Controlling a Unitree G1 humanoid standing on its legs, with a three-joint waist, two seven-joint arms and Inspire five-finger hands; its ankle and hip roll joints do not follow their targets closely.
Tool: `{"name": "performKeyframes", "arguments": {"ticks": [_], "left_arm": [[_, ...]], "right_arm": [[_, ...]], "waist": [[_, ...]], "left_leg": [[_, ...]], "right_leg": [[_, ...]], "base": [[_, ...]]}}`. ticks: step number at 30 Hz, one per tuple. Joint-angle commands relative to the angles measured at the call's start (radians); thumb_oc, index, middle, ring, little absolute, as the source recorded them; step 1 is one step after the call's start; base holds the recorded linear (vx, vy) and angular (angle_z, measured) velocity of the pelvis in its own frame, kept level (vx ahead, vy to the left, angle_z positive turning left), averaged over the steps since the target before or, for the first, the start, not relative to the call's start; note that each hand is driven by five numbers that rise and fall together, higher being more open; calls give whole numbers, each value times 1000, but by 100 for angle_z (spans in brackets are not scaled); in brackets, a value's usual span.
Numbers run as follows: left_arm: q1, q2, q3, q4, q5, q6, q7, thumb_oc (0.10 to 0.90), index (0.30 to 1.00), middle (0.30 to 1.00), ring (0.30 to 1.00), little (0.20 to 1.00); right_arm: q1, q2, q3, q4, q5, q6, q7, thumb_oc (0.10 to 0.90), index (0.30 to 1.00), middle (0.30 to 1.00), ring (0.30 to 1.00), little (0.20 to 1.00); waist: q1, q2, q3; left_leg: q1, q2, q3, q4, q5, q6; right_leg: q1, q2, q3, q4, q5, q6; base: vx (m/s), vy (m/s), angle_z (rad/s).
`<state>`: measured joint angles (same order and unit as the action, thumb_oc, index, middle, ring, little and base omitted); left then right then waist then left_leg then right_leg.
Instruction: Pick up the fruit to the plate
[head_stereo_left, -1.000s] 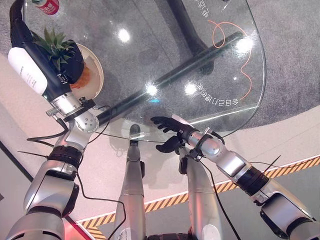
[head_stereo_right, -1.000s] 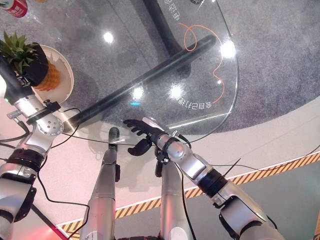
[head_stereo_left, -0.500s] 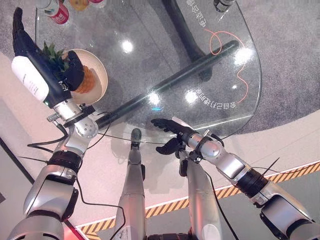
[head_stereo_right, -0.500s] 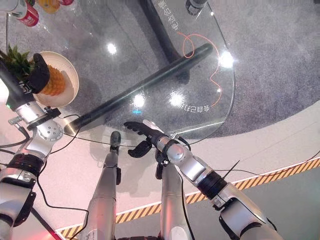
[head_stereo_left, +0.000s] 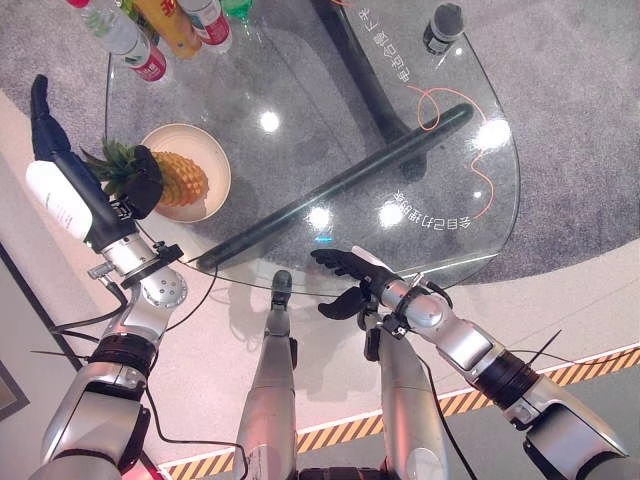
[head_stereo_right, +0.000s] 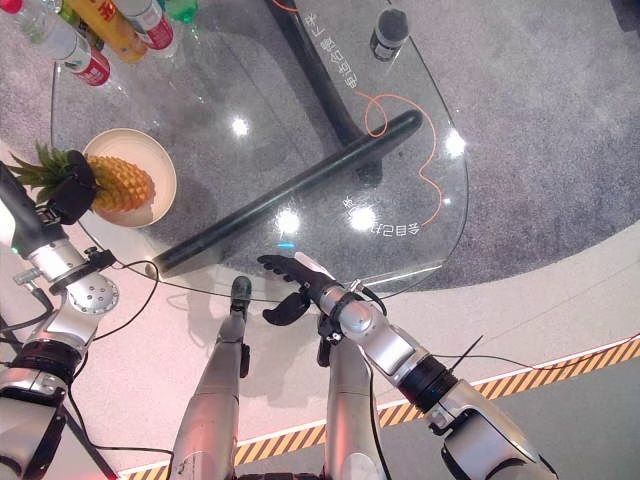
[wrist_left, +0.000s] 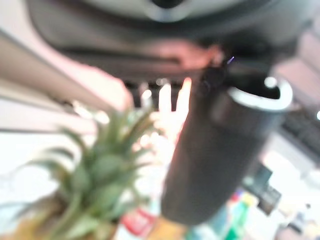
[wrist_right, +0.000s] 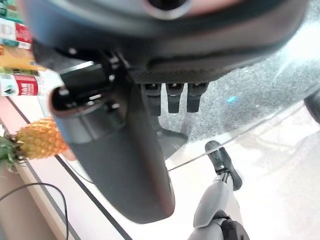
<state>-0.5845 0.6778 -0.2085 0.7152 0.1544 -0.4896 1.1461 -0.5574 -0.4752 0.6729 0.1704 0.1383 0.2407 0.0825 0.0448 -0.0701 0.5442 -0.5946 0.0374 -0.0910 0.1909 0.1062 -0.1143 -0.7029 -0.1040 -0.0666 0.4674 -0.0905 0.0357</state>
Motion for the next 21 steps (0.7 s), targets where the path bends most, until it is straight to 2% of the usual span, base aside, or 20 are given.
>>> {"name": "performKeyframes", "arguments": {"ticks": [1, 12, 17, 21], "left_arm": [[-29, 16, 94, -66, 48, -62, 45, 800, 900, 900, 900, 900], [35, 2, 117, -142, 98, -72, 7, 800, 900, 900, 900, 900], [51, -3, 117, -172, 85, -67, -9, 800, 900, 900, 900, 900], [103, -28, 121, -207, 48, -69, -65, 800, 900, 900, 900, 900]], "right_arm": [[42, 22, -27, -121, 18, -86, 0, 800, 900, 900, 900, 900], [59, 24, -44, -119, 13, -85, 4, 800, 900, 900, 900, 900], [61, 24, -45, -122, 11, -80, 2, 800, 900, 900, 900, 900], [87, 31, -56, -112, -3, -93, 15, 800, 900, 900, 900, 900]], "waist": [[-11, 50, -24], [-2, 71, -24], [0, 74, -24], [5, 70, -24]], "left_leg": [[7, -112, 22, 58, -33, 125], [42, -113, 12, 62, -38, 125], [50, -112, 9, 64, -38, 123], [81, -112, 4, 56, -42, 123]], "right_leg": [[120, 82, -23, -165, 94, -49], [158, 81, -22, -155, 78, -54], [169, 80, -22, -155, 75, -55], [201, 82, -19, -161, 72, -51]], "base": [[26, -54, -1], [15, -31, 1], [2, -7, 0], [11, -17, 0]]}}
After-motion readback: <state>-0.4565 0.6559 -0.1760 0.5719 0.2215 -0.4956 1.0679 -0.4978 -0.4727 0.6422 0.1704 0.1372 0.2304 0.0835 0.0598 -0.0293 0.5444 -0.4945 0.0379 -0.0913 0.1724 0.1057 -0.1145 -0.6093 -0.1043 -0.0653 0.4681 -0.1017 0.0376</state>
